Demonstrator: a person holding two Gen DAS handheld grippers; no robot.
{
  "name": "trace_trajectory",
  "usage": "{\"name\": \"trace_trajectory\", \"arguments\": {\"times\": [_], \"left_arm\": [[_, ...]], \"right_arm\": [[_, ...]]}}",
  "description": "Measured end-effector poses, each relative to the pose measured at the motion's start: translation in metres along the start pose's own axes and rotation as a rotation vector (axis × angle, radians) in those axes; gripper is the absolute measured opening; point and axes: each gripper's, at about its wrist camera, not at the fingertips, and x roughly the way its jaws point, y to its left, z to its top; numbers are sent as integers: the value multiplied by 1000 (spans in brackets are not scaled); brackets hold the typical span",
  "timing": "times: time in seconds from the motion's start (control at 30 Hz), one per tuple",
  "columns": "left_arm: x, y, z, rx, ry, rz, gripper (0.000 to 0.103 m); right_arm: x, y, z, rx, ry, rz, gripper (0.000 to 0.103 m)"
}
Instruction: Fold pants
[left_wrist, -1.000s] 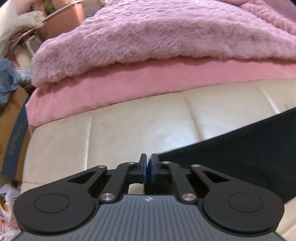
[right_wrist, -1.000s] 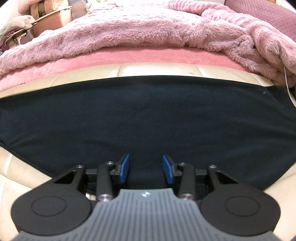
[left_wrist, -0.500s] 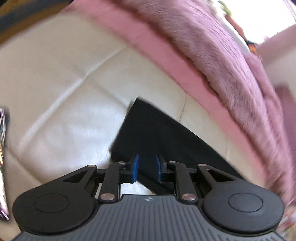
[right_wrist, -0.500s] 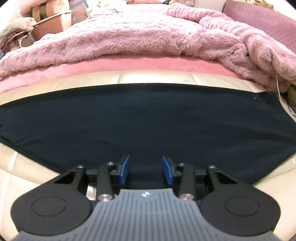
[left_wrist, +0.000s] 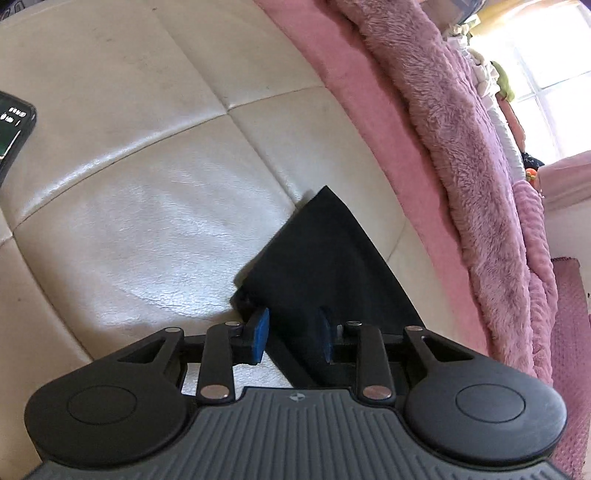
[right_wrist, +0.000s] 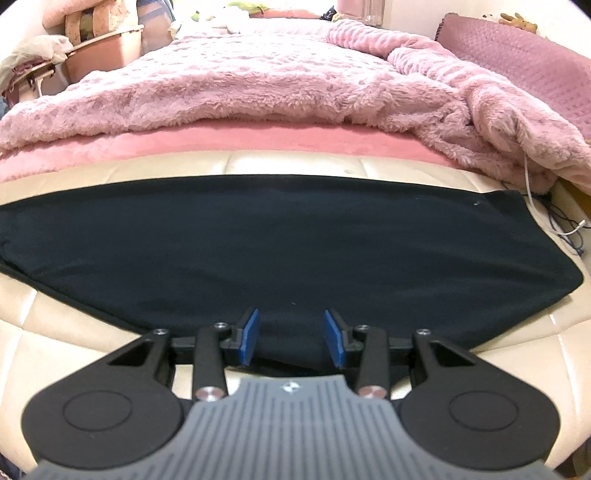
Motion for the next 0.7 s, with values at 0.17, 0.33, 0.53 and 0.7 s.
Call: {"name": "trace_trajectory", "arguments": {"times": [0.17, 0.33, 0.53, 0.7], "left_arm": [[3, -4, 2, 22, 0, 41, 16], [1, -10, 1, 77, -15, 81, 1], [-1, -16, 2, 113, -28, 96, 1], [1, -18, 4, 131, -24, 110, 0]], "right_arm": [[-6, -2, -9, -92, 55, -18, 36], [-16, -1, -23, -212, 118, -36, 36], [-11, 10, -29, -396, 132, -126, 35], [7, 1, -25, -477, 169, -178, 14]]}}
